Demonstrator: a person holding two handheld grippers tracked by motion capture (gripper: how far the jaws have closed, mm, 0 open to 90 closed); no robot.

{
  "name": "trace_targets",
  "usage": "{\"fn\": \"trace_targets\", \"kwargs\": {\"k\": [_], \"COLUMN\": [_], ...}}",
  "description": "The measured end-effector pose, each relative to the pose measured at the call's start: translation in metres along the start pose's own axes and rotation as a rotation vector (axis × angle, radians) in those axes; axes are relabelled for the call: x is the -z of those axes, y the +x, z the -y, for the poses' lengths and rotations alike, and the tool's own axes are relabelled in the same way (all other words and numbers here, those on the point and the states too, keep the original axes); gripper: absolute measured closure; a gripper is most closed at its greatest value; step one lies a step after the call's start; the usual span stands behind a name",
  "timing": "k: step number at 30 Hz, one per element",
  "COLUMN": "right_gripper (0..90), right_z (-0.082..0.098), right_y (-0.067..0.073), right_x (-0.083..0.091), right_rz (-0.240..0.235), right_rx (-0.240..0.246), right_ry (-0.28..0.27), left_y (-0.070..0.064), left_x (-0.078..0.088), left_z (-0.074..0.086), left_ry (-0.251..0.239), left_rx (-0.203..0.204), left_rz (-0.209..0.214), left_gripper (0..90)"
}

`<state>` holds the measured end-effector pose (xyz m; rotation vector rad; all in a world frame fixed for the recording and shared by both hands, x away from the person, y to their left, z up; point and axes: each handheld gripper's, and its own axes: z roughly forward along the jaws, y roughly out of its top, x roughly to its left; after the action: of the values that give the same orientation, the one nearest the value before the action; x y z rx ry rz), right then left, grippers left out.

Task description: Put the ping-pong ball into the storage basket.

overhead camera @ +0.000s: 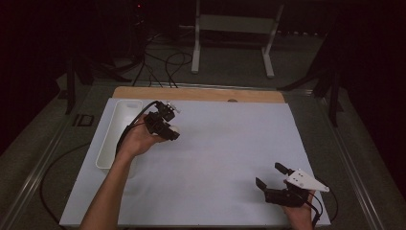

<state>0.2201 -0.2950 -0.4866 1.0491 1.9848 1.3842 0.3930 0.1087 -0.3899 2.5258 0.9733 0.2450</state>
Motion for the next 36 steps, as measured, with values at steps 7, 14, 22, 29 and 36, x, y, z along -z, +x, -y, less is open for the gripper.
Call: {"fn": "trace_targets", "kwargs": {"k": [7,14,22,29,36], "right_gripper": [7.9,7.9,7.9,7.9,8.0], "right_z": [0.000,0.000,0.000,0.000,0.000], "right_y": [-0.001,-0.001,-0.001,-0.001,-0.001], "right_x": [0.000,0.000,0.001,0.001,0.001], "right_rz": [0.005,0.007,0.010,0.010,0.010], "right_rx": [0.001,0.000,0.001,0.000,0.000], "right_ry": [-0.003,-0.004,-0.005,-0.005,-0.004], "left_y": [0.002,0.004,0.008,0.012,0.015], "left_x": [0.004,0.007,0.010,0.012,0.014], "left_z": [0.001,0.002,0.002,0.002,0.003], "left_ry": [-0.002,-0.003,0.000,0.003,0.006], "left_rx": [0.002,0.003,0.009,0.017,0.019], "left_rz": [-0.004,-0.007,-0.011,-0.016,-0.020], "left_gripper": [51.6,51.6,51.6,51.6,51.6]}}
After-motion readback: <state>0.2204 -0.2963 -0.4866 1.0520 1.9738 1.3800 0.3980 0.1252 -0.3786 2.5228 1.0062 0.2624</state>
